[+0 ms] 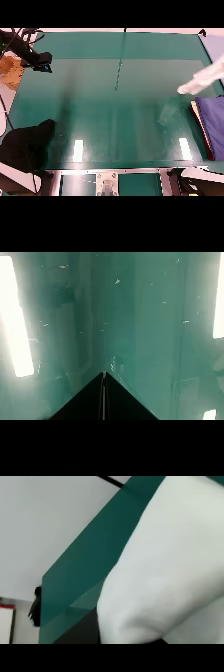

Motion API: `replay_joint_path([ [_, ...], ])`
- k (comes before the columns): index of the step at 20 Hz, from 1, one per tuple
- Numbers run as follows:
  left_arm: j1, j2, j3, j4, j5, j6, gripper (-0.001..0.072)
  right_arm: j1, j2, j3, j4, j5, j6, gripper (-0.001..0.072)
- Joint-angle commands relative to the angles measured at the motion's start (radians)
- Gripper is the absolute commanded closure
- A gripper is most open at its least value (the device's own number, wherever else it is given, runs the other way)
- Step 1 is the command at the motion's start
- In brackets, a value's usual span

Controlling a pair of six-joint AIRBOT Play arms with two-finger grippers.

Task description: Fold the shirts.

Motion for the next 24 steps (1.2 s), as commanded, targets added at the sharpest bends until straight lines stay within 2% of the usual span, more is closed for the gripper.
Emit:
replay_joint_path([
  [1,0.000,0.001,0.000,-0.023,0.000,-0.007,0.0686,-0.170,0.032,-0.003,-0.145,0.082,0.059,0.0696],
  [6,0.000,0.001,0.000,-0.049,-0.001,-0.003,0.0686,-0.316,0.185,-0.123,-0.414,0.107,0.207,0.0696],
  [12,0.000,0.001,0.000,-0.051,-0.011,-0.002,0.0686,-0.465,0.304,-0.413,-0.718,0.104,0.264,0.0696],
  [20,0.000,0.001,0.000,-0.056,-0.010,-0.003,0.0686,-0.512,0.304,-0.707,-0.746,-0.112,0.264,0.0694],
  [21,0.000,0.001,0.000,-0.061,-0.010,-0.003,0.0686,-0.512,0.304,-0.723,-0.747,-0.119,0.263,0.0587],
  [22,0.000,0.001,0.000,-0.069,-0.007,0.000,0.0686,-0.512,0.304,-0.730,-0.753,-0.115,0.262,0.0322],
  [23,0.000,0.001,0.000,-0.085,-0.007,0.010,0.0686,-0.512,0.304,-0.731,-0.776,-0.086,0.263,0.0150],
  [24,0.000,0.001,0.000,-0.105,-0.006,0.029,0.0687,-0.512,0.304,-0.730,-0.805,-0.049,0.263,0.0149],
])
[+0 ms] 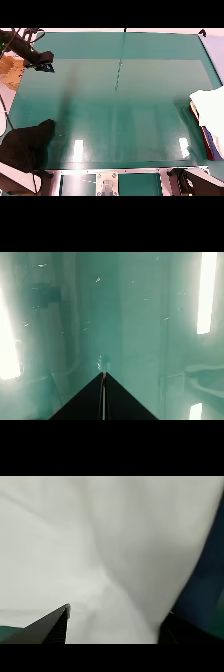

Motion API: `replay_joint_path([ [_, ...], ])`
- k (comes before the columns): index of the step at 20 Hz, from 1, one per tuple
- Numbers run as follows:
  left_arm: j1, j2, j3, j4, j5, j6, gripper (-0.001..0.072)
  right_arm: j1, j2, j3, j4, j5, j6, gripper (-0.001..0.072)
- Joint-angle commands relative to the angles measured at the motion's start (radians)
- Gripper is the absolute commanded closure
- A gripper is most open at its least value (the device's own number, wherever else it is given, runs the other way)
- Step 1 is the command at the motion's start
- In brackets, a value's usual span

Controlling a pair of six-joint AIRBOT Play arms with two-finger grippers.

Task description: Fold the shirts.

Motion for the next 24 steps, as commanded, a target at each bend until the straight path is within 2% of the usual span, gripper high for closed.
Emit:
replay_joint_path([
  [1,0.000,0.001,0.000,-0.058,0.008,0.040,0.0686,-0.002,0.001,-0.031,-0.082,0.066,0.003,0.0149],
  [5,0.000,0.001,0.000,-0.132,0.048,0.082,0.0686,-0.002,0.002,0.007,-0.173,0.301,0.120,0.0150],
  [9,0.000,0.001,0.000,-0.167,0.005,0.113,0.0687,-0.001,0.002,0.084,-0.112,0.519,0.160,0.0159],
  [11,0.000,0.002,0.000,-0.195,-0.042,0.126,0.0687,0.023,0.022,0.098,-0.021,0.537,0.171,0.0160],
  [12,0.000,0.002,0.000,-0.222,-0.061,0.127,0.0687,0.046,0.032,0.098,0.038,0.525,0.178,0.0170],
  [13,0.000,0.002,0.000,-0.251,-0.080,0.131,0.0687,0.088,0.043,0.099,0.115,0.487,0.170,0.0303],
  [14,0.000,0.002,-0.001,-0.276,-0.098,0.133,0.0687,0.139,0.055,0.099,0.190,0.432,0.138,0.0585],
  [15,-0.002,0.024,-0.034,-0.293,-0.084,0.134,0.0687,0.208,0.069,0.099,0.256,0.368,0.114,0.0665],
  [17,-0.013,0.112,-0.169,-0.301,-0.037,0.165,0.0687,0.359,0.089,0.099,0.345,0.250,0.040,0.0694],
  [19,-0.025,0.233,-0.360,-0.300,0.042,0.192,0.0687,0.540,0.109,0.099,0.357,0.155,-0.024,0.0694],
  [21,-0.039,0.371,-0.578,-0.301,0.111,0.198,0.0687,0.733,0.140,0.099,0.319,0.071,-0.079,0.0694],
  [24,-0.063,0.578,-0.887,-0.300,0.207,0.196,0.0687,1.033,0.199,0.084,0.210,-0.050,-0.089,0.0694],
])
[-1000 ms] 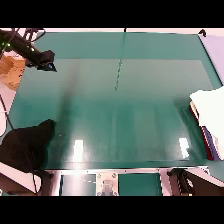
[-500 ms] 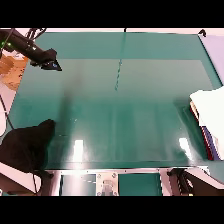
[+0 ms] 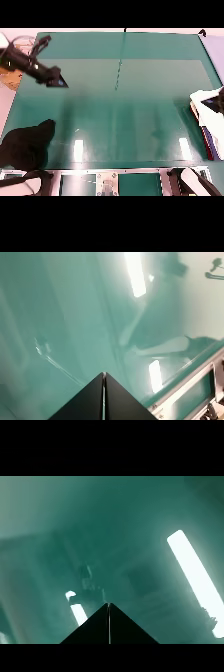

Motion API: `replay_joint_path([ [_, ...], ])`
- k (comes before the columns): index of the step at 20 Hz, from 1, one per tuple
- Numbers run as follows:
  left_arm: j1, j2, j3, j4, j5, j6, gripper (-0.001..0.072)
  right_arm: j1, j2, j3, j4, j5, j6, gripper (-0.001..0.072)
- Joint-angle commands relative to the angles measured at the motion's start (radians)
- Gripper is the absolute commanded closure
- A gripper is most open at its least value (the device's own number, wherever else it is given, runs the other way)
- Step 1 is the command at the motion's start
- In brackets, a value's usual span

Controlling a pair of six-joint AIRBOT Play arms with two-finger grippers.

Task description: Fold the shirts.

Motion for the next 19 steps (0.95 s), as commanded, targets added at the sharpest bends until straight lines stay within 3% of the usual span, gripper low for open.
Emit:
replay_joint_path([
  [1,-0.028,0.227,-0.340,-0.010,0.131,0.006,0.0687,0.351,0.061,-0.027,-0.077,-0.196,-0.044,0.0694],
  [7,-0.039,0.309,-0.466,-0.017,0.180,-0.002,0.0687,0.667,0.032,-0.082,-0.098,-0.407,-0.041,0.0694],
  [19,-0.039,0.309,-0.466,-0.018,0.216,-0.002,0.0686,0.680,0.029,-0.082,-0.088,-0.414,-0.042,0.0694],
])
